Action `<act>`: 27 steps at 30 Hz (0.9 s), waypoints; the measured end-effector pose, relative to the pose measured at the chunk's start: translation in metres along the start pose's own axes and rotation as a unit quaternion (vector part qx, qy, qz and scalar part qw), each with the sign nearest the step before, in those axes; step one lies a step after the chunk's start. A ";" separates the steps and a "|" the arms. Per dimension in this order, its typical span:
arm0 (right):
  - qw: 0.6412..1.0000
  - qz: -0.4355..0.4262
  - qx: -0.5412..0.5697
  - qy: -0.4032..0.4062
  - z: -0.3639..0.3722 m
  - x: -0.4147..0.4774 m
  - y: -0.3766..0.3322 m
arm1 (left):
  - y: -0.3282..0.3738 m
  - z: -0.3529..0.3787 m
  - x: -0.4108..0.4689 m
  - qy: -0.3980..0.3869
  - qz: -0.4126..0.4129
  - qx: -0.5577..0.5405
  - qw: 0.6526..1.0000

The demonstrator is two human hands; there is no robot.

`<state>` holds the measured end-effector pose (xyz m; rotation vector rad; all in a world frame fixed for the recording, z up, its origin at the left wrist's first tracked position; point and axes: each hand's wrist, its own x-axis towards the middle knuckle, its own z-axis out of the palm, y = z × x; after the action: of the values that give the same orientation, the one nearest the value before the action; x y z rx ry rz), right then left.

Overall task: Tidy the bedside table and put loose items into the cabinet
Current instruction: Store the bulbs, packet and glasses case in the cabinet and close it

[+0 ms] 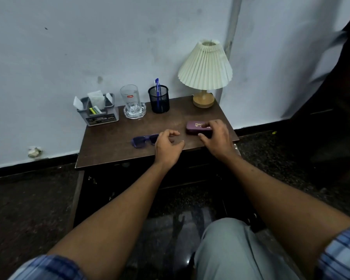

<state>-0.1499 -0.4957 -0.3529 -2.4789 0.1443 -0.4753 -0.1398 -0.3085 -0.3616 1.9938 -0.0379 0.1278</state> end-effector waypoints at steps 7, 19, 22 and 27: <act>0.989 -0.045 -0.117 -0.073 -0.003 0.025 0.021 | -0.009 0.042 0.036 -0.039 -0.061 0.016 0.997; 0.984 -0.060 -0.148 -0.083 0.007 0.036 0.022 | -0.015 0.051 0.062 -0.070 -0.081 -0.010 0.994; 0.983 -0.077 -0.132 -0.106 0.005 0.031 0.016 | -0.012 0.041 0.057 -0.097 -0.085 -0.051 0.990; 0.980 -0.125 -0.076 -0.135 0.002 0.015 -0.013 | -0.010 0.008 0.034 -0.087 -0.071 -0.059 0.992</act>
<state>-0.1349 -0.4876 -0.3422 -2.6983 -0.2510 -0.2294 -0.1049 -0.3105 -0.3704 1.8785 -0.0154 -0.1377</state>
